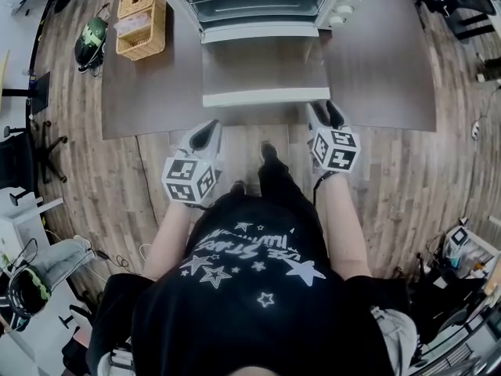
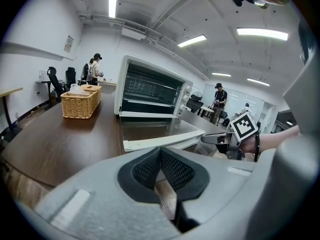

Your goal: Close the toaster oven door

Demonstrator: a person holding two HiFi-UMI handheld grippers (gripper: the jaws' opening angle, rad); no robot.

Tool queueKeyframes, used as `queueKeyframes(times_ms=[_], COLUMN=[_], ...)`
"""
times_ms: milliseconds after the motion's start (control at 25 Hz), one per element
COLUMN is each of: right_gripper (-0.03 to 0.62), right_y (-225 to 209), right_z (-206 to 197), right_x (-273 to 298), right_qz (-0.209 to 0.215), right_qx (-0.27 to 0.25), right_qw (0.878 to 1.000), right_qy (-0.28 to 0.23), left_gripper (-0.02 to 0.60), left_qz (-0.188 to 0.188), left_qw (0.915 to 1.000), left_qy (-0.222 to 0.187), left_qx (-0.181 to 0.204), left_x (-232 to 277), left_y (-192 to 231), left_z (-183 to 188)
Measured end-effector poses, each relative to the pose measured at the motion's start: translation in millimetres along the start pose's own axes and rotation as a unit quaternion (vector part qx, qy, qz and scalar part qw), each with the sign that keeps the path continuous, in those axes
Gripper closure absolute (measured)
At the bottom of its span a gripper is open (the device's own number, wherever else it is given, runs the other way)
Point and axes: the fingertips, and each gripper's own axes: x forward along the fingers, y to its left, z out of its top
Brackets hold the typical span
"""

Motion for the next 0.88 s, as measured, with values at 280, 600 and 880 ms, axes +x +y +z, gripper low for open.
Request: queueKeyframes(times_ms=[280,600,880], right_gripper=[0.414,0.471,0.503], right_y=[2.3,0.4,-0.1], right_z=[-0.2,4.4,8.6], right_x=[19.7,27.1,23.8], right_qz=[0.011,0.008,-0.001], right_qx=[-0.023,-0.029,-0.025], right_qw=[1.0,1.0,1.0], right_qy=[0.011,0.006,0.007], left_gripper=[0.571,0.571,0.571], left_qz=[0.017,0.028,0.038], left_qw=[0.9998,0.9995,0.9992], left_qy=[0.006,0.011,0.001], left_qx=[-0.009,-0.012,-0.012], left_x=[4.1,3.6,-0.7], left_y=[2.9,2.8,5.9], left_z=[-3.7,-7.0,-1.2])
